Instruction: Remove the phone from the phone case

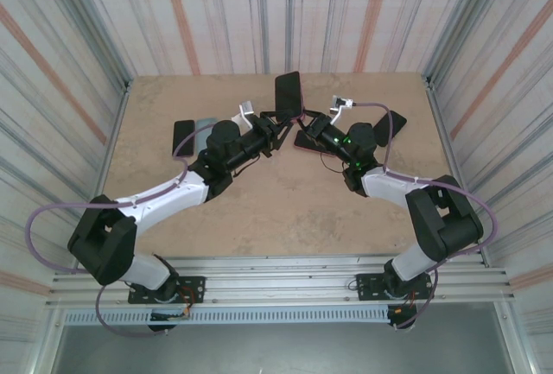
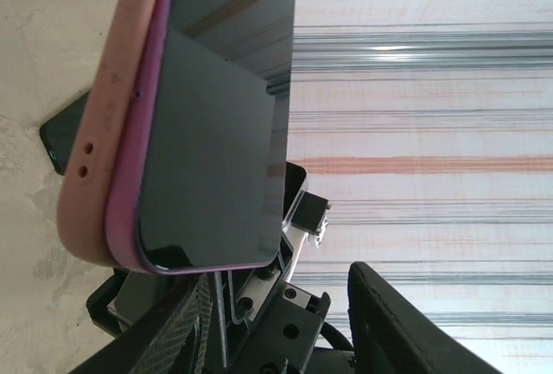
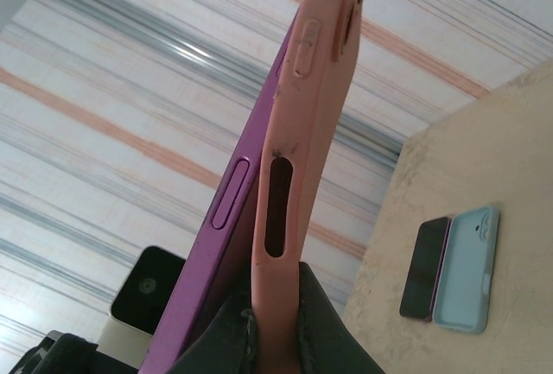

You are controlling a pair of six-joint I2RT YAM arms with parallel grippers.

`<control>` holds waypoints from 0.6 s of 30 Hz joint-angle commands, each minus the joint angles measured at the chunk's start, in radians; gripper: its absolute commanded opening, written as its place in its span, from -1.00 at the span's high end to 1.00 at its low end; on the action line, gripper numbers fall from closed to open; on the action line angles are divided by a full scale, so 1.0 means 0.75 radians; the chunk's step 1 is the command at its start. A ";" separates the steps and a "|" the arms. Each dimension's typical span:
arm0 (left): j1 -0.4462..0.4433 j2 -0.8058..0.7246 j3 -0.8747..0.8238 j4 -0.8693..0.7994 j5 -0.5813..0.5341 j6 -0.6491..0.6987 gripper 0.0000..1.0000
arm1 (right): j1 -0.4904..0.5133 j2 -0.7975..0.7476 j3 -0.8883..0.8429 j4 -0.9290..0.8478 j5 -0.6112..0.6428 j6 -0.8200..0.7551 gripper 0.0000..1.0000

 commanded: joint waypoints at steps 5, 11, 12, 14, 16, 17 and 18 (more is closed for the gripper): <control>0.006 0.013 0.025 0.077 -0.009 0.002 0.09 | 0.013 0.002 0.007 0.166 -0.013 -0.035 1.00; 0.010 0.048 0.017 0.111 -0.042 -0.017 0.09 | 0.035 0.001 0.001 0.206 0.008 0.015 1.00; 0.013 0.053 0.019 0.115 -0.050 -0.017 0.09 | 0.037 0.001 -0.002 0.216 0.012 0.017 1.00; 0.012 0.059 0.019 0.116 -0.068 -0.011 0.09 | 0.040 0.001 -0.005 0.230 0.011 0.024 1.00; 0.012 0.064 0.014 0.128 -0.093 -0.017 0.11 | 0.043 0.002 -0.011 0.262 0.012 0.037 1.00; 0.013 0.065 0.008 0.140 -0.109 -0.022 0.12 | 0.044 0.002 -0.015 0.275 0.009 0.040 1.00; 0.016 0.063 -0.002 0.158 -0.126 -0.025 0.15 | 0.044 0.001 -0.020 0.282 0.011 0.040 1.00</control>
